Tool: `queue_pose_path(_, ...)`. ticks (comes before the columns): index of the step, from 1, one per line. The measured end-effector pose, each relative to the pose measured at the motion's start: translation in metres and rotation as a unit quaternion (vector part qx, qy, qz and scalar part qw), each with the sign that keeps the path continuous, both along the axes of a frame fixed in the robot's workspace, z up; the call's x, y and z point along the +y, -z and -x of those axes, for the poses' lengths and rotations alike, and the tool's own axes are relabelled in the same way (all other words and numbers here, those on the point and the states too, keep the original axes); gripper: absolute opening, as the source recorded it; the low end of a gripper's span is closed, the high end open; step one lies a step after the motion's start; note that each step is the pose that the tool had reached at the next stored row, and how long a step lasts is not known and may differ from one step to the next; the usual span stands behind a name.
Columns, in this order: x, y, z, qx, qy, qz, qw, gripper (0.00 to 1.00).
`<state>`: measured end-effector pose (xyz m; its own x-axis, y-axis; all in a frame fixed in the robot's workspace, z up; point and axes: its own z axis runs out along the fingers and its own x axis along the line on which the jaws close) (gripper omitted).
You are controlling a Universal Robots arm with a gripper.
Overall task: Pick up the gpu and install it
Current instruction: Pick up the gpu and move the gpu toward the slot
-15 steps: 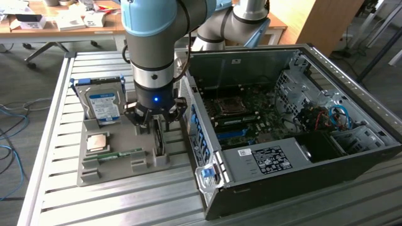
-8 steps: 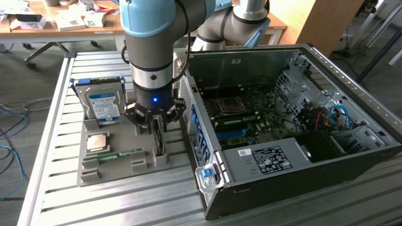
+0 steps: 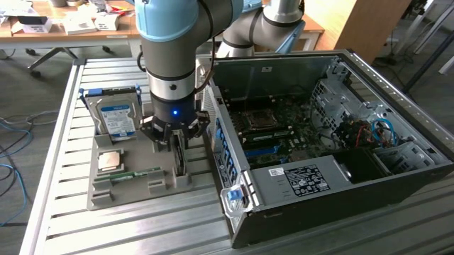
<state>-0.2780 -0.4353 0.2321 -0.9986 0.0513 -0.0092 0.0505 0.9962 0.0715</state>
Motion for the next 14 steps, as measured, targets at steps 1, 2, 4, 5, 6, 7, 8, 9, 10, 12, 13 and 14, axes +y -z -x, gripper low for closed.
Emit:
queue_pose_path(1, 0.0000, 0.0000, 0.0000, 0.0000, 0.000, 0.0000, 1.0000, 0.44)
queue_pose_path(2, 0.0000, 0.0000, 0.0000, 0.0000, 0.000, 0.0000, 1.0000, 0.44)
queue_pose_path(4, 0.0000, 0.0000, 0.0000, 0.0000, 0.000, 0.0000, 1.0000, 0.42)
queue_pose_path(5, 0.0000, 0.0000, 0.0000, 0.0000, 0.000, 0.0000, 1.0000, 0.35)
queue_pose_path(6, 0.0000, 0.0000, 0.0000, 0.0000, 0.000, 0.0000, 1.0000, 0.35)
queue_pose_path(7, 0.0000, 0.0000, 0.0000, 0.0000, 0.000, 0.0000, 1.0000, 0.35)
queue_pose_path(8, 0.0000, 0.0000, 0.0000, 0.0000, 0.000, 0.0000, 1.0000, 0.35)
queue_pose_path(9, 0.0000, 0.0001, -0.0002, -0.0001, 0.000, -0.0001, 1.0000, 0.35)
queue_pose_path(10, 0.0000, 0.0001, -0.0003, 0.0000, 0.000, 0.0000, 1.0000, 0.35)
queue_pose_path(12, 0.0000, 0.0002, -0.0004, 0.0000, 0.000, -0.0001, 1.0000, 0.35)
queue_pose_path(13, 0.0000, 0.0002, -0.0004, 0.0000, 0.000, -0.0001, 1.0000, 0.35)
queue_pose_path(14, 0.0000, 0.0002, -0.0004, 0.0000, 0.000, -0.0001, 1.0000, 0.35)
